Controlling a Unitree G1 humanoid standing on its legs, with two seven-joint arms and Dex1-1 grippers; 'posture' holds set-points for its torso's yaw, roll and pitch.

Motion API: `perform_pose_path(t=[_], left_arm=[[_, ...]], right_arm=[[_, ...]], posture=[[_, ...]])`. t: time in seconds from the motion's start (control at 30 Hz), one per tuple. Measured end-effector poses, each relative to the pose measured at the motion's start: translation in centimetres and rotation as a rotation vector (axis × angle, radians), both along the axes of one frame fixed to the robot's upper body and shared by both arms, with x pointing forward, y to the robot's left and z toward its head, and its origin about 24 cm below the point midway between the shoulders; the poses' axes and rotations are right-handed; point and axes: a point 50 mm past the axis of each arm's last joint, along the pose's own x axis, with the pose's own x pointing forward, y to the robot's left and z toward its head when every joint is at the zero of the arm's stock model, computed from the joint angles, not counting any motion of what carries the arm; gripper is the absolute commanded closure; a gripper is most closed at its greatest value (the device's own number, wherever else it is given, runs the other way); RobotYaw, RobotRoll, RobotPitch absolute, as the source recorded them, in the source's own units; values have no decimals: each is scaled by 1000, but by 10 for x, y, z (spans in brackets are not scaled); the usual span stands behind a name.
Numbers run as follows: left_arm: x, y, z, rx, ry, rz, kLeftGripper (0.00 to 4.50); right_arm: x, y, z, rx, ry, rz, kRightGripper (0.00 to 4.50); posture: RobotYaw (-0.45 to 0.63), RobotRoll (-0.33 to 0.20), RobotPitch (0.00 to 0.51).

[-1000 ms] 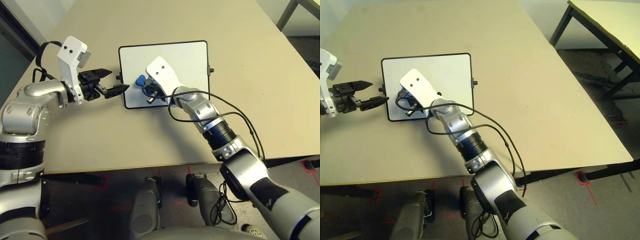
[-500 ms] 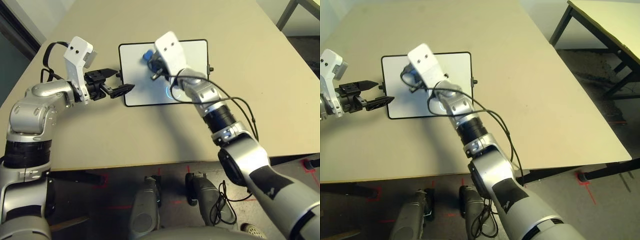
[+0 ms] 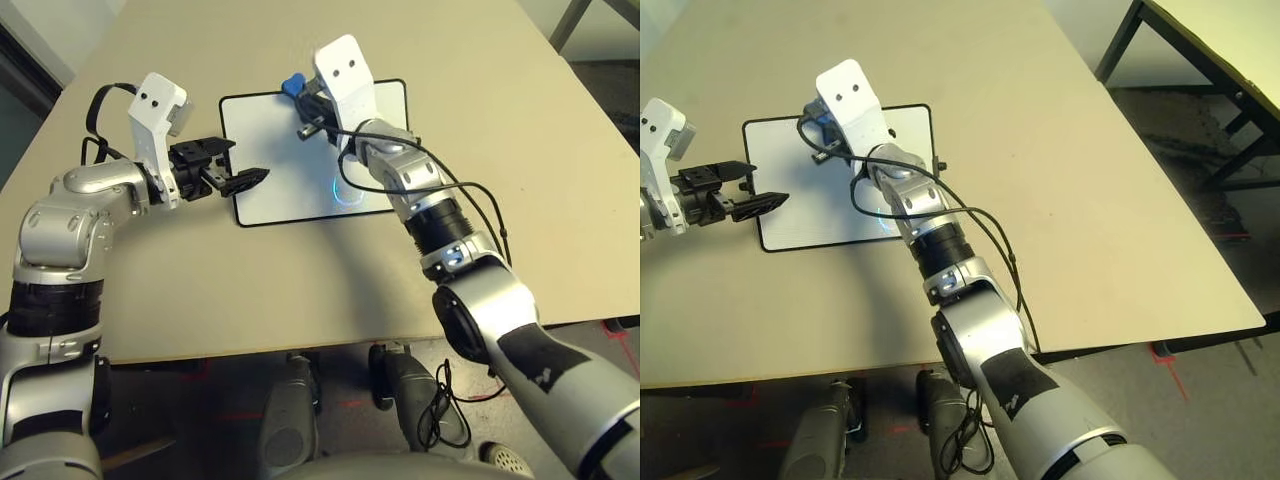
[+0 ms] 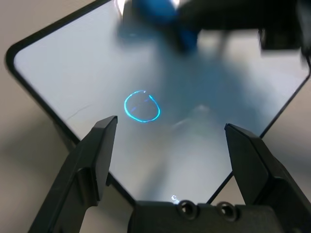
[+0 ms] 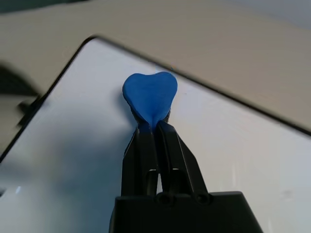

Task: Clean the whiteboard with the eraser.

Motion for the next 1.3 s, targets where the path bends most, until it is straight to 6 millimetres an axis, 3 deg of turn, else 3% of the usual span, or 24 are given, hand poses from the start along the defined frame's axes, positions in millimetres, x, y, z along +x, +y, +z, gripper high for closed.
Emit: perform_pose_path(t=[0.33,0.7,0.87,1.03,1.17,1.3], left_arm=[[1,-1,2,1,-7,-4,0],[0,-2,-1,8,28,-21,0],[-3,-2,-15,18,106,-39,0],[-5,-4,-16,17,117,-52,0],[-5,-4,-15,19,115,-55,0],[-4,-6,-17,16,119,-61,0]], right_arm=[[-19,7,-36,-190,146,109,4498],[-15,5,-47,-225,177,96,4498],[-5,3,-39,-198,159,62,4498],[10,-6,-22,-133,115,-22,4498],[28,-31,0,-69,70,-153,4498],[36,-47,9,-22,70,-227,4498]], posture=[[51,0,248],[41,0,249],[39,0,251],[39,0,251],[19,0,254],[16,0,255]])
